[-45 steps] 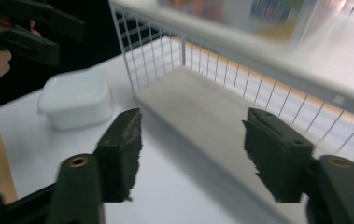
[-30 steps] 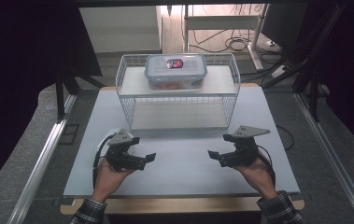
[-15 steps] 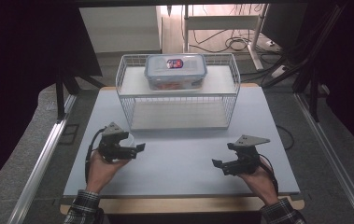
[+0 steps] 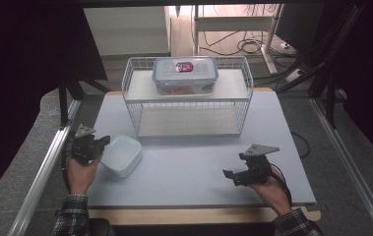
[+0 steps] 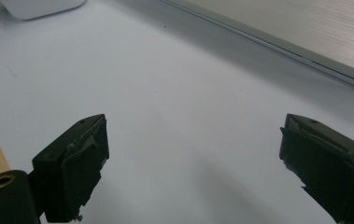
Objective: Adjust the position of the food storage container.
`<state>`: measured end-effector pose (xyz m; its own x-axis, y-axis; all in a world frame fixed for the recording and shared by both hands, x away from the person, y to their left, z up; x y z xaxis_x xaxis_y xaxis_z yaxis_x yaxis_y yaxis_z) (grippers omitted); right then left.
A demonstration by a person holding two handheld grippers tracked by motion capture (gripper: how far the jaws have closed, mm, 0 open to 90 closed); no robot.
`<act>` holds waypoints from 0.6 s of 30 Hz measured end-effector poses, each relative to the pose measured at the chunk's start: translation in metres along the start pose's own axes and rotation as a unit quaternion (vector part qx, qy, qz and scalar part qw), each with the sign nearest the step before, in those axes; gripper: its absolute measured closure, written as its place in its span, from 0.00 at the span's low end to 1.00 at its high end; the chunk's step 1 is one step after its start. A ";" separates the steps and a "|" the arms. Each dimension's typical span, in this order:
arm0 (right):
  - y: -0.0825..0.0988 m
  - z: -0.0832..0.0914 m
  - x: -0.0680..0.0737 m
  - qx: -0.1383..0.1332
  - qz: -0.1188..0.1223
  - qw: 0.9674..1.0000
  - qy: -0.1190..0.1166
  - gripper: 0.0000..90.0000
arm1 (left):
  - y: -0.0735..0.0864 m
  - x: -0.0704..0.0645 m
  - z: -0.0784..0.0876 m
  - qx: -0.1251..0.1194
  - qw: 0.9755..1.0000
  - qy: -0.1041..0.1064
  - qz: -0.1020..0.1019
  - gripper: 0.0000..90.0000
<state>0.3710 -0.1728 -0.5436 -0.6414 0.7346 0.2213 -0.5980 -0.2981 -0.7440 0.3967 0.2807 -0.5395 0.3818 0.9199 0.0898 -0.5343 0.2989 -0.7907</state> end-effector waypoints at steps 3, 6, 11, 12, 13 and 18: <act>0.001 -0.001 0.000 0.002 0.006 1.000 0.002 0.10 | 0.012 0.011 -0.004 0.010 1.000 -0.005 0.014 1.00; 0.002 -0.003 -0.001 0.005 0.006 1.000 0.002 0.10 | 0.023 0.015 -0.012 0.022 0.999 0.007 0.028 1.00; 0.005 -0.004 -0.001 0.012 0.011 1.000 0.003 0.11 | 0.026 0.010 -0.017 0.030 0.999 0.022 0.027 1.00; 0.005 -0.004 0.000 0.012 0.012 1.000 0.002 0.11 | 0.026 0.008 -0.017 0.031 0.999 0.024 0.025 1.00; 0.005 -0.004 0.000 0.013 0.012 1.000 0.002 0.11 | 0.026 0.006 -0.017 0.030 0.999 0.029 0.027 1.00; 0.006 -0.004 0.000 0.017 0.014 1.000 0.002 0.11 | 0.021 -0.010 -0.020 0.024 0.998 0.057 0.030 1.00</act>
<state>0.3695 -0.1721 -0.5513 -0.6562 0.7284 0.1972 -0.5953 -0.3391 -0.7284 0.3970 0.2726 -0.5695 0.4299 0.9025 -0.0280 -0.5929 0.2587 -0.7626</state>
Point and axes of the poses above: each handheld gripper's, and its own axes: z roughly backward along the jaws, y roughly out of its underside, x roughly to its left, the point moved 9 cm from there along -z, roughly forward along the jaws, and after that the axes turned 12 degrees about -z, right-handed, at the moved point
